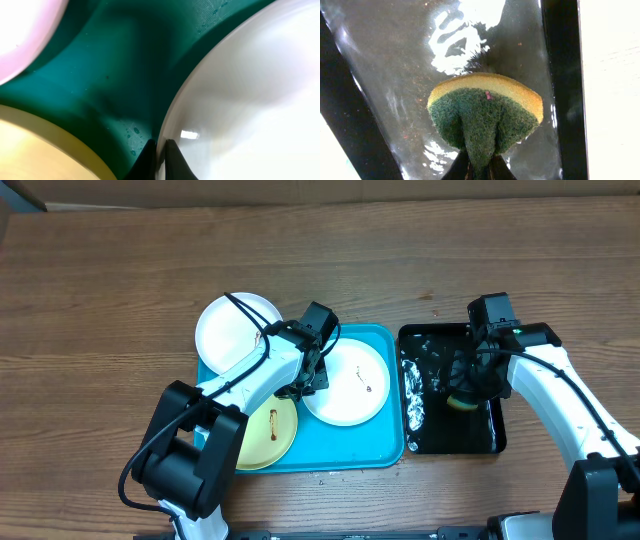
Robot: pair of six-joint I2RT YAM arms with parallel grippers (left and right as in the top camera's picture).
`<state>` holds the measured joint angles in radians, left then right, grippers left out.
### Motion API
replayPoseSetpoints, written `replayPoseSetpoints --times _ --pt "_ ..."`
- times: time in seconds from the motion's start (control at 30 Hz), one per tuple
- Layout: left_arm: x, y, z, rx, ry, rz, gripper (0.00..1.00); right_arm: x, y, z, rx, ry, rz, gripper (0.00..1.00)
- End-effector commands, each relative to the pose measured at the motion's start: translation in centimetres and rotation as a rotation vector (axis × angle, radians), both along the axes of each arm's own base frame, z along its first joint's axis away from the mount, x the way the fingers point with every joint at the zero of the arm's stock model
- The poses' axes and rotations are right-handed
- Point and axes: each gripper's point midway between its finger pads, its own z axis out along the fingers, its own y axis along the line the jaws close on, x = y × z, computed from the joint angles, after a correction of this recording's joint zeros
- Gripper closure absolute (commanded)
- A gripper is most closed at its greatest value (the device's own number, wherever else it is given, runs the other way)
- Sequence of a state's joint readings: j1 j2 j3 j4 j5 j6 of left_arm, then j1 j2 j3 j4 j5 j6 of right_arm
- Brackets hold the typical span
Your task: Clean dirty plates on tray and stack at the side
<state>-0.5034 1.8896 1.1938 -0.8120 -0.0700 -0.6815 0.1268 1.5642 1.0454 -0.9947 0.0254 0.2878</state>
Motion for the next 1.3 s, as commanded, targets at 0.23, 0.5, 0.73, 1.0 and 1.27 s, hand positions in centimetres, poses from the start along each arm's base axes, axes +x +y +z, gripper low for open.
replayPoseSetpoints --times 0.23,0.5,0.73,1.0,1.27 --pt "-0.3 1.6 -0.9 0.073 0.010 0.019 0.88 0.7 0.7 0.9 0.033 -0.038 0.010 0.96" --pt "-0.3 1.5 -0.9 0.073 0.011 0.018 0.96 0.6 1.0 0.9 0.054 -0.032 0.013 0.96" --pt "-0.2 0.0 -1.0 -0.005 0.021 -0.062 0.96 0.9 2.1 1.1 0.105 -0.048 0.091 0.96" --pt "-0.1 -0.1 -1.0 -0.006 0.017 -0.068 0.96 1.8 2.9 3.7 0.143 -0.069 0.131 0.96" --pt "0.2 -0.3 -1.0 -0.015 0.002 -0.069 0.96 3.5 9.2 5.3 0.320 -0.192 0.326 0.96"
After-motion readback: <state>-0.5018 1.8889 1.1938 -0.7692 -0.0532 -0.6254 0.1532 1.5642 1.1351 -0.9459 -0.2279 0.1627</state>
